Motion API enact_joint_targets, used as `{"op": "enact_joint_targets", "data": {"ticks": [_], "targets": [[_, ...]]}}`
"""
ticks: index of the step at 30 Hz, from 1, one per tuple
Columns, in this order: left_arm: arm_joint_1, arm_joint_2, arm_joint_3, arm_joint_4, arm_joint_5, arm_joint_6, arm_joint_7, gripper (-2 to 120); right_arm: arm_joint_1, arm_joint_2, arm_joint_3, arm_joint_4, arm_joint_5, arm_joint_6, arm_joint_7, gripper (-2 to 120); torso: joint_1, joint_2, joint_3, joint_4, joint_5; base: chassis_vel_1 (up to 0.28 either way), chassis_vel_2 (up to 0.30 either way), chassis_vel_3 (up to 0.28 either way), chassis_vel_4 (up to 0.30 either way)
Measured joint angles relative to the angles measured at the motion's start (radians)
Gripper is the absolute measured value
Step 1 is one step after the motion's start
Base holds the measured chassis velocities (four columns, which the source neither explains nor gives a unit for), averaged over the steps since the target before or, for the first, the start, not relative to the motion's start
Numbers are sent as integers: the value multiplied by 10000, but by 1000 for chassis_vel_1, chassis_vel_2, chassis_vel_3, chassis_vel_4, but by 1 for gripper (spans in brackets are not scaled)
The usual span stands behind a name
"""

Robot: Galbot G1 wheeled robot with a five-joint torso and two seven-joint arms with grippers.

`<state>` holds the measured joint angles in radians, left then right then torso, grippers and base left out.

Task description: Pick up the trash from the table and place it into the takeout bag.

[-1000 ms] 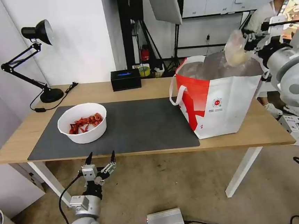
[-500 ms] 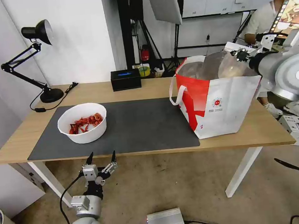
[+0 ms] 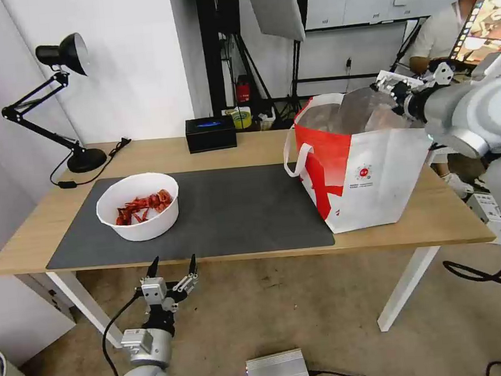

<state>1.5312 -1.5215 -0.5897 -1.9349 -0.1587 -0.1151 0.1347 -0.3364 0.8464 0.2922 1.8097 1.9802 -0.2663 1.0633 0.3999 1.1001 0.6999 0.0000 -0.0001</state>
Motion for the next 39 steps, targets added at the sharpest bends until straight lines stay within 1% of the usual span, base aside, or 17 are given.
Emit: {"op": "enact_joint_targets", "data": {"ticks": [1, 2, 4, 6, 15, 19, 22, 23, 26, 27, 28, 31, 32, 33, 35, 38, 39], "targets": [[1, -8, 8, 9, 13, 0, -1, 100, 128, 185, 52, -98, 190, 416, 95, 92, 0, 0, 1, 0, 0, 0, 0, 0, 0], [1, -8, 8, 9, 13, 0, -1, 100, 128, 185, 52, -98, 190, 416, 95, 92, 0, 0, 1, 0, 0, 0, 0, 0, 0], [7, -15, 11, 22, 31, 0, -2, 100, 326, 599, 164, -333, 348, 1199, 132, 99, 0, 0, 0, 1, -1, 0, 0, 0, 0], [12, -17, 12, 29, 36, 0, -3, 100, 348, 819, 178, -457, 329, 1402, 100, 100, 1, -1, 1, 2, 1, 0, 0, 0, 0], [31, -24, -45, 59, 38, -1, -5, 100, -131, 916, 178, -128, 42, 1152, -178, 100, 0, -1, 1, 0, 2, 0, 0, 0, 0], [31, -53, -64, 89, 37, -25, -6, 100, -604, 654, 173, 331, -395, 634, -920, 100, 1, -1, 1, 1, 1, 0, 0, 0, 0], [16, -97, -63, 100, 35, -34, -6, 100, -1383, 194, 117, 1001, -1747, 125, -2471, 100, 0, 0, 0, -2, 1, 0, 0, 0, 0], [16, -97, -63, 100, 35, -34, -6, 100, -1383, 194, 117, 1001, -1747, 125, -2471, 100, 0, 0, 0, -2, 1, 0, 0, 0, 0], [-16, -118, -59, 131, 33, -49, -7, 100, -2139, -223, 6, 1363, -4057, -49, -4442, 100, 0, -1, 0, 0, 1, 0, 0, 0, 0], [-36, -124, -58, 152, 33, -59, -6, 100, -2480, -403, -34, 1439, -5204, 38, -5331, 100, 0, 0, 0, 1, 1, 0, 0, 0, 0], [-36, -124, -58, 152, 33, -59, -6, 100, -2480, -403, -34, 1439, -5204, 38, -5331, 100, 0, 0, 0, 1, 1, 0, 0, 0, 0], [-90, -132, -47, 212, 30, -70, -7, 100, -3226, -738, -64, 1637, -7340, 597, -7016, 100, 0, -1, 0, -2, 2, 0, 0, 0, 0], [-90, -132, -47, 212, 30, -70, -7, 100, -3226, -738, -64, 1637, -7340, 597, -7016, 100, 0, -1, 0, -2, 2, 0, 0, 0, 0], [-108, -137, -43, 226, 28, -71, -6, 100, -3508, -822, -56, 1739, -8004, 871, -7527, 100, 0, 0, 0, -1, 1, 0, 0, 0, 0], [-146, -162, -45, 240, 17, -74, -6, 100, -4395, -919, 60, 1979, -9962, 1981, -8799, 100, 0, 0, 0, 0, 2, 0, 0, 0, 0], [-161, -172, -54, 245, 13, -74, -7, 100, -4769, -918, 139, 2099, -10740, 2403, -9161, 100, 0, 0, 0, 0, 2, 0, 0, 0, 0], [-174, -186, -62, 254, 6, -74, -8, 100, -5463, -796, 325, 2346, -12020, 3093, -9556, 100, 0, 0, 0, -1, 1, 0, 0, 0, 0]]}}
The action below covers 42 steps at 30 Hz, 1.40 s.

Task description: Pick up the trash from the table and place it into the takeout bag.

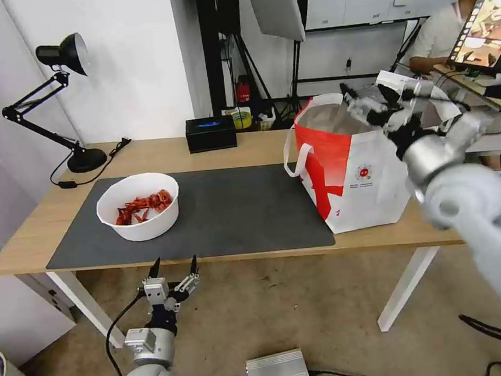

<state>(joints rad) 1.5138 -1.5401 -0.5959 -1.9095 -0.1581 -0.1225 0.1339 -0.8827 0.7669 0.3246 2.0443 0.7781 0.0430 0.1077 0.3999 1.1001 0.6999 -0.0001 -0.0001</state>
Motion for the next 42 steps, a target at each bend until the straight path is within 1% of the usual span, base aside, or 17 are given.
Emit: {"op": "enact_joint_targets", "data": {"ticks": [1, 3, 5, 6, 9, 10, 13, 16, 17, 22, 25, 28, 31, 34, 35, 38, 42], "targets": [[0, 0, 0, 0, 0, 0, 0, 100, 0, 0, 0, 0, 0, 0, 0, 100, 0, 0, 0, 0, 0, 0, 0, 0, 0], [-2, -3, -16, 1, -16, -1, 0, 100, -950, 394, 330, 267, -1181, 753, -343, 100, 0, 0, 0, 2, -1, 0, 0, 0, 0], [-1, 28, -32, -16, -56, -1, -2, 100, -1886, 857, 647, 428, -1888, 1274, -463, 100, 0, 0, 1, 2, -1, 0, 0, 0, 0], [-1, 28, -32, -16, -56, -1, -2, 100, -1886, 857, 647, 428, -1888, 1274, -463, 100, 0, 0, 1, 2, -1, 0, 0, 0, 0], [10, 118, -89, -76, -153, 0, -4, 100, -3484, 1782, 1137, 559, -2701, 1971, -606, 100, 0, -1, 1, -1, 2, 0, 0, 0, 0], [10, 118, -89, -76, -153, 0, -4, 100, -3484, 1782, 1137, 559, -2701, 1971, -606, 100, 0, -1, 1, -1, 2, 0, 0, 0, 0], [26, 227, -134, -103, -205, 9, -4, 100, -4588, 2544, 1528, 374, -3556, 2666, -952, 100, -1, 0, 0, 0, 1, 0, 0, 0, 0], [31, 250, -135, -113, -216, 13, -4, 100, -4870, 2783, 1611, 279, -3840, 2902, -1002, 100, -1, 0, 0, 0, 1, 0, 0, 0, 0], [35, 262, -135, -129, -222, 18, -4, 100, -5225, 3098, 1693, 108, -4253, 3199, -1022, 100, -1, 0, 0, 1, -1, 0, 0, 0, 0], [45, 248, -67, -139, -150, 41, 10, 100, -5774, 3667, 1650, -246, -4938, 3509, -744, 100, -1, 0, 0, 1, -1, 0, 0, 0, 0], [52, 241, 9, -160, -100, 63, 32, 100, -6152, 4147, 1409, -705, -5762, 3720, -18, 100, -1, 0, 0, 1, -1, 0, 0, 0, 0], [67, 242, 14, -182, -97, 72, 52, 100, -6253, 4242, 1339, -761, -5864, 3720, 179, 100, 0, -1, 0, 1, 0, 0, 0, 0, 0], [148, 274, 22, -283, -95, 119, 98, 100, -6802, 4573, 956, -613, -5940, 3192, 762, 100, 0, -1, 0, 1, 1, 0, 0, 0, 0], [176, 308, 71, -399, -170, 314, 101, 100, -7237, 4672, 606, -27, -6051, 2136, 902, 99, 0, -1, 1, 2, 0, 0, 0, 0, 0], [176, 308, 71, -399, -170, 314, 101, 100, -7237, 4672, 606, -27, -6051, 2136, 902, 99, 0, -1, 1, 2, 0, 0, 0, 0, 0], [139, 358, 133, -426, -186, 358, 101, 100, -7758, 4629, 332, 817, -6312, 931, 994, 98, -1, 0, 1, 1, -2, 0, 0, 0, 0], [69, 382, 168, -426, -192, 367, 101, 100, -7946, 4629, 175, 1305, -6308, 395, 1234, 98, 0, -1, 1, 1, -1, 0, 0, 0, 0]]}}
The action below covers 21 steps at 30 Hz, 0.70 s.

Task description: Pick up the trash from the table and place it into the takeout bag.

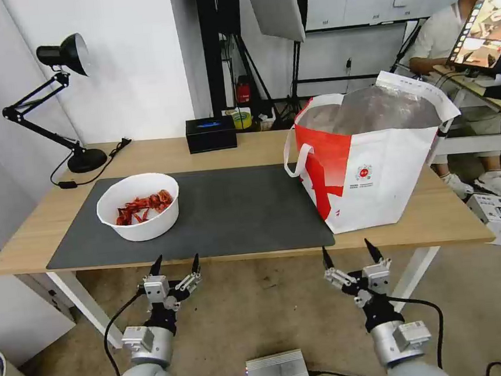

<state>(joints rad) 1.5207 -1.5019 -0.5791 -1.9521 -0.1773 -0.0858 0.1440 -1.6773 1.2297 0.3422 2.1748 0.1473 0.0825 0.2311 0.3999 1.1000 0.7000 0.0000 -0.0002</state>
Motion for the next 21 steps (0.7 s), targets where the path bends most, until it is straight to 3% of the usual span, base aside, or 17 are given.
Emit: {"op": "enact_joint_targets", "data": {"ticks": [16, 21], "targets": [[-120, -54, -1, -263, -18, 168, -33, 100, -325, -38, 14, 561, -11, -116, -14, 100, 0, 0, 0, 0, 2, 0, 0, 0, 0], [-172, -84, -2, -232, -23, 174, -46, 100, -516, -16, -7, 381, -132, 516, -490, 100, 0, 0, 0, 0, 3, 0, 0, 0, 0]]}}
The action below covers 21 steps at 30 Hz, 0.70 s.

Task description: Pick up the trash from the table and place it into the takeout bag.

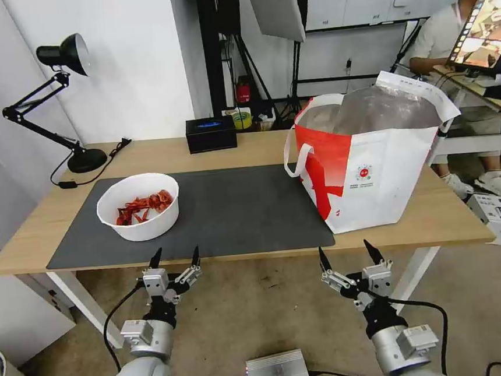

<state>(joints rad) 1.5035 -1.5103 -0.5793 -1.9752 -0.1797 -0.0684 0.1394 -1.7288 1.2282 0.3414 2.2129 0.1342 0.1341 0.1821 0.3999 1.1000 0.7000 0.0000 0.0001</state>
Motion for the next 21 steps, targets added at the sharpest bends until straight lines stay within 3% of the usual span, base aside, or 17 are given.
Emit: {"op": "enact_joint_targets", "data": {"ticks": [13, 21], "targets": [[-87, 25, -42, -46, -98, 88, -32, 100, -36, 111, 69, -222, -122, 376, -71, 100, 0, 0, 0, 0, -1, 0, 0, 0, 0], [-224, 363, -299, -673, -453, 636, -286, 100, -36, 114, 74, -230, -124, 379, -62, 100, 0, 0, 0, 0, -2, 0, 0, 0, 0]]}}
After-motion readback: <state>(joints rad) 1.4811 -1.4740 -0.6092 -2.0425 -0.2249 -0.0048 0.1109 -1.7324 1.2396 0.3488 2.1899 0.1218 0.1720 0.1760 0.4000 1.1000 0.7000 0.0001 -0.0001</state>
